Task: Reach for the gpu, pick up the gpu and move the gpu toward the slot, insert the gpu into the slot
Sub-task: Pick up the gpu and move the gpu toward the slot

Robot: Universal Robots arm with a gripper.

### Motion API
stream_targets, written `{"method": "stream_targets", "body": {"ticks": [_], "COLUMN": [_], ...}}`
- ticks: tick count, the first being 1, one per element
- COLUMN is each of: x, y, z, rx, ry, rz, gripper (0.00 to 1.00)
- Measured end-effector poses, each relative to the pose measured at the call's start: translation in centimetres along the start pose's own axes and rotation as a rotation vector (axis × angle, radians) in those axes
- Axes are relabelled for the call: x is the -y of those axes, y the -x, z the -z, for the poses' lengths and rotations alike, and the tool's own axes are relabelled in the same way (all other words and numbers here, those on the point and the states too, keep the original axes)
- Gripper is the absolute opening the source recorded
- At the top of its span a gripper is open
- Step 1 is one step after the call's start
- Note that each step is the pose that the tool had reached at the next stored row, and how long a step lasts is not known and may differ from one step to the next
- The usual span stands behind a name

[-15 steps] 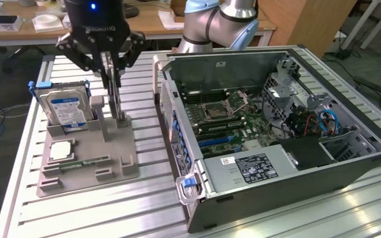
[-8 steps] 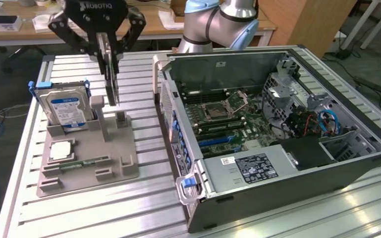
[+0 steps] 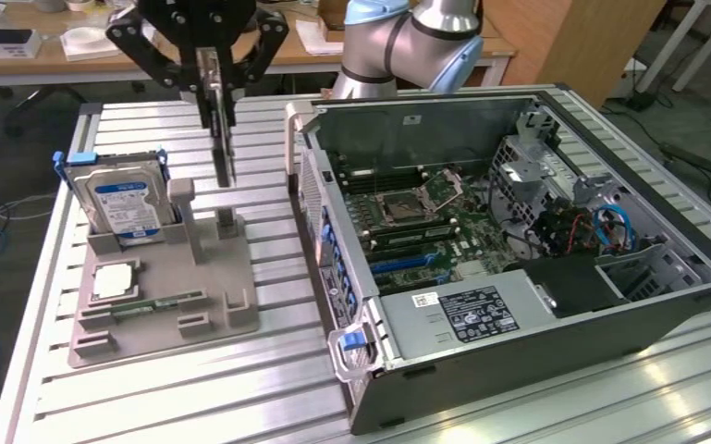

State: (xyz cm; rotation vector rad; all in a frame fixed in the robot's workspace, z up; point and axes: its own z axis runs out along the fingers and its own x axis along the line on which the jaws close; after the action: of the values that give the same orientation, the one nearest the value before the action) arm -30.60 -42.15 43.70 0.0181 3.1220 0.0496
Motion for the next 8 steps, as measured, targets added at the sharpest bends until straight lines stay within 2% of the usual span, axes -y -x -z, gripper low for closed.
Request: {"method": "stream_targets", "body": {"ticks": [8], "x": [-0.03], "y": [2.6], "z": [-0.04], "rx": [0.0000], "ry": [0.0000], "rz": [-0.001], "gripper": [0.26]}}
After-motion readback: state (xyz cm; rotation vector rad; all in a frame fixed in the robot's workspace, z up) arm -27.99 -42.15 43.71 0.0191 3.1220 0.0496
